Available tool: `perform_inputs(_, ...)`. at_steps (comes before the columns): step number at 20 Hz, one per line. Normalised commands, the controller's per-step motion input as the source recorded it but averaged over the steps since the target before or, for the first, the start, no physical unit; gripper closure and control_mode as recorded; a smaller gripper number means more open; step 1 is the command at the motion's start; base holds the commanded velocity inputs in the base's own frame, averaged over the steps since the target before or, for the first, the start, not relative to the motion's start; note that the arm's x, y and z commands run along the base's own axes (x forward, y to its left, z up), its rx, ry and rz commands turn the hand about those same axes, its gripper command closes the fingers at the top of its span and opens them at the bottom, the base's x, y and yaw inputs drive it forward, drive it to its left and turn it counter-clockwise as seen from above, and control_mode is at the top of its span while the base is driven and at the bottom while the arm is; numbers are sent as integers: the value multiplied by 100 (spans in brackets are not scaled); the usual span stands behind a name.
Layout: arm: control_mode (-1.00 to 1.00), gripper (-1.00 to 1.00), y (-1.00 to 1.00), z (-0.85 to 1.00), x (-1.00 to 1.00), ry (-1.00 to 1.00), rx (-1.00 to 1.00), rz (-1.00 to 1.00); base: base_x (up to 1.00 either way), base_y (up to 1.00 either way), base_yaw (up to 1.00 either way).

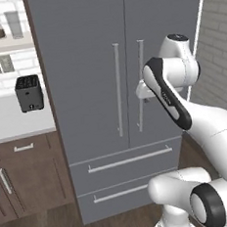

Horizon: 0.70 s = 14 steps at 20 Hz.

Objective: Take the strawberry from the fridge and place it on top of the pancake, located on the dining counter.

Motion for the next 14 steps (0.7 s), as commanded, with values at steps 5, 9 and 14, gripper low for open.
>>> perform_inputs(5,-100,-100,0,-26,85,-16,0,0,0,0,0)
perform_inputs(9,-100,-100,-8,16,93,-22,-2,0,0,0,0)
perform_inputs(14,-100,-100,-23,21,80,-26,-7,0,0,0,0)
